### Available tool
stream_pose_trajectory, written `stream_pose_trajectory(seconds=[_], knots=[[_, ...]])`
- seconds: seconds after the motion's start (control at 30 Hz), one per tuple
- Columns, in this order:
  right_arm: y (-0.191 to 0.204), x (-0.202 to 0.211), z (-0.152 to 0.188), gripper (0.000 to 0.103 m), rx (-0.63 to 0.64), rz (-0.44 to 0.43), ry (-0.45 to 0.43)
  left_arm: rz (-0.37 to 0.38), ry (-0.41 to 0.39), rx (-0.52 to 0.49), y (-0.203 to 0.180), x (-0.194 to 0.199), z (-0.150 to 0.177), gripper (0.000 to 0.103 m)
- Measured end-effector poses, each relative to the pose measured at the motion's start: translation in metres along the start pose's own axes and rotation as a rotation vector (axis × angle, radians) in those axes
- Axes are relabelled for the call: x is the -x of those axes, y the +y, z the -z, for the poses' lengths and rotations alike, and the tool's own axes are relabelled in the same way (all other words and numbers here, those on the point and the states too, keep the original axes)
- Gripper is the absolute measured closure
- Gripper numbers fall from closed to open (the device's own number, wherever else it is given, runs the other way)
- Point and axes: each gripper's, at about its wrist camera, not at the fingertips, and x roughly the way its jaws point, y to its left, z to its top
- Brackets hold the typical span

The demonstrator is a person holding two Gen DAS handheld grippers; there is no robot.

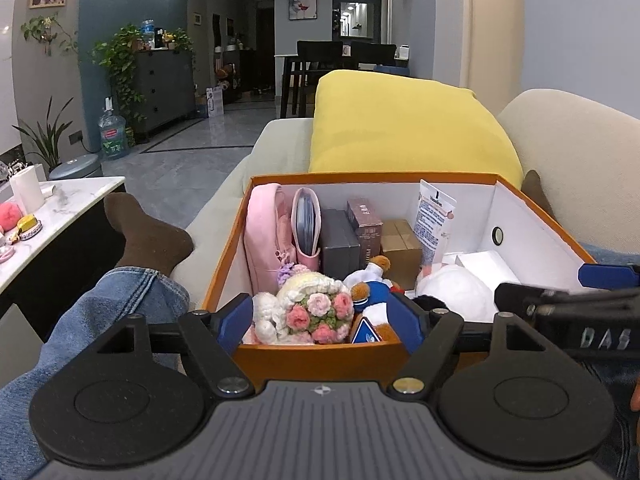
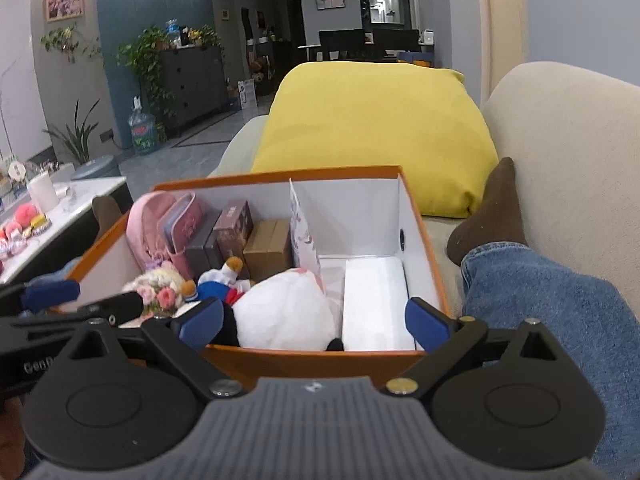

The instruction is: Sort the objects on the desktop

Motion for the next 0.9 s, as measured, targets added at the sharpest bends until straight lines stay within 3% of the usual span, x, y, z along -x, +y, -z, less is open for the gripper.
stream_pose_trajectory(seconds=[0.9], knots=[[-0.0006,-0.0025,0.0039,0.001,0.013,0.014,-0.009,-0.003,0.009,0.025,-0.0014,-0.0036,0.0015,0.014]])
